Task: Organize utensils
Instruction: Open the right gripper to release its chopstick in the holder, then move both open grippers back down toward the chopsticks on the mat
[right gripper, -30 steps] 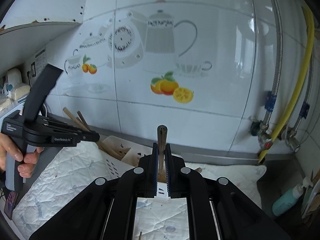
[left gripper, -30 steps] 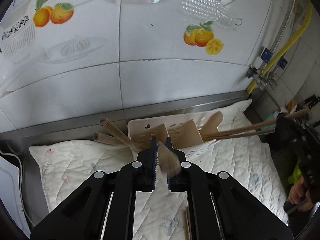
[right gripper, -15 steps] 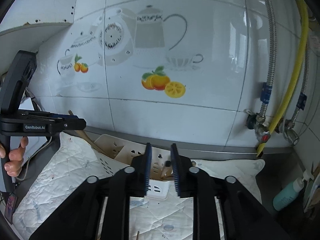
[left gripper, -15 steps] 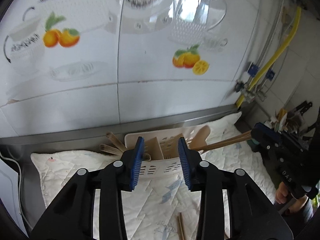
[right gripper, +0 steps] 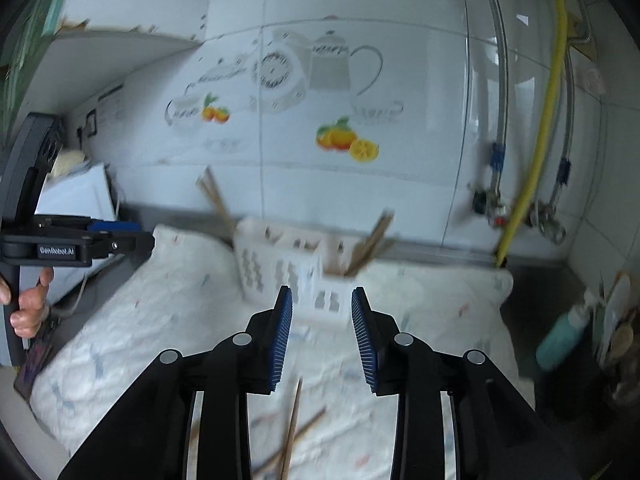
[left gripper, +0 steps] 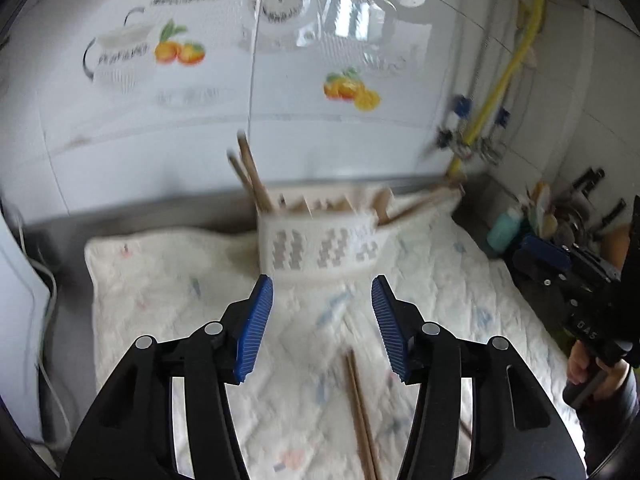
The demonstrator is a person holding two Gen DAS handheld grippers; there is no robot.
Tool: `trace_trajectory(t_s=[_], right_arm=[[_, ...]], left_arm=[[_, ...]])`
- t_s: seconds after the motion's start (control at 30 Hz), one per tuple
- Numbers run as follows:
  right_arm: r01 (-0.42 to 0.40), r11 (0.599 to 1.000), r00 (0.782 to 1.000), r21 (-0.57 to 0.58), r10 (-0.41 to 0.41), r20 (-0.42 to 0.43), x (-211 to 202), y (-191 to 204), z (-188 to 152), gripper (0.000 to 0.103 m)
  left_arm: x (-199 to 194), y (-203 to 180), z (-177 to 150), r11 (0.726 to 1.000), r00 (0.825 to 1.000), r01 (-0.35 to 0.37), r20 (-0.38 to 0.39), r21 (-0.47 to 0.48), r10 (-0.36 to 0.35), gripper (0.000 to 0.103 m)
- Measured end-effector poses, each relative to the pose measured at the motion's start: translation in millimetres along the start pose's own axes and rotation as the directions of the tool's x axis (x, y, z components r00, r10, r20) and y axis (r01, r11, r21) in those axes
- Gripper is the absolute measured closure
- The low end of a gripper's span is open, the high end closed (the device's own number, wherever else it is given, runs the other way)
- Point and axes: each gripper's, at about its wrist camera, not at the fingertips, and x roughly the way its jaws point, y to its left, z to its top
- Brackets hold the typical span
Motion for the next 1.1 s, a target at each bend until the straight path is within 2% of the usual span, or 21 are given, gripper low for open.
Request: trace_trajectory(t_s=[0.13, 0.37, 0.47, 0.53, 0.63, 0.73, 0.83, 1.1], right_arm=[[-0.010, 1.000, 0.998, -0.005, 0.010, -0.055, -12.5, 14.2, -49.9, 0.073], [-0.009, 1.000, 0.991, 0.019, 0.011, -0.136, -22.9, 30.5, -122.5, 0.074], [-0.002, 1.000, 0.985, 0.022, 0.006, -0.174, -24.3, 36.2, -149.0, 0.075], [0.001, 1.000, 0.982, 0.014, 0.002, -0.189, -23.8, 39.5, -158.8, 0.076], [0.010, 1.000, 0.979, 0.008, -0.009, -0.204, -23.5, 44.5, -172.6, 0.076], [0.014, 0.999, 0.975, 0.032, -0.006, -0.221, -21.4, 44.1, -183.5, 0.076], [0.016, 0.999, 0.973, 0.043, -0.006, -0.232, -19.5, 42.4, -188.8, 0.080], [0.023, 0.998, 0.971, 0.061, -0.008, -0.240, -16.5, 40.3, -195.3, 0.081]], left_arm=[[-4.8, -3.4, -49.8, 1.000, 1.000, -0.005, -0.013, -0.011, 0.005, 0.051], [-1.1, -12.3, -116.9, 1.000, 0.998, -0.025, -0.060, -0.018, 0.024, 0.051], [2.3, -17.9, -144.9, 0.998, 0.995, -0.055, -0.084, 0.006, 0.055, 0.051], [6.1, -20.0, -163.0, 0.998, 0.992, -0.064, -0.111, 0.010, 0.065, 0.053], [13.5, -20.6, -181.0, 0.999, 0.988, -0.033, -0.153, -0.026, 0.029, 0.058], [22.2, -23.5, -196.1, 0.999, 0.983, -0.032, -0.181, -0.032, 0.025, 0.062], [27.4, -26.9, -203.6, 0.999, 0.981, -0.011, -0.194, -0.053, 0.000, 0.066], [38.5, -37.3, -213.9, 0.999, 0.978, -0.026, -0.209, -0.027, 0.020, 0.075]])
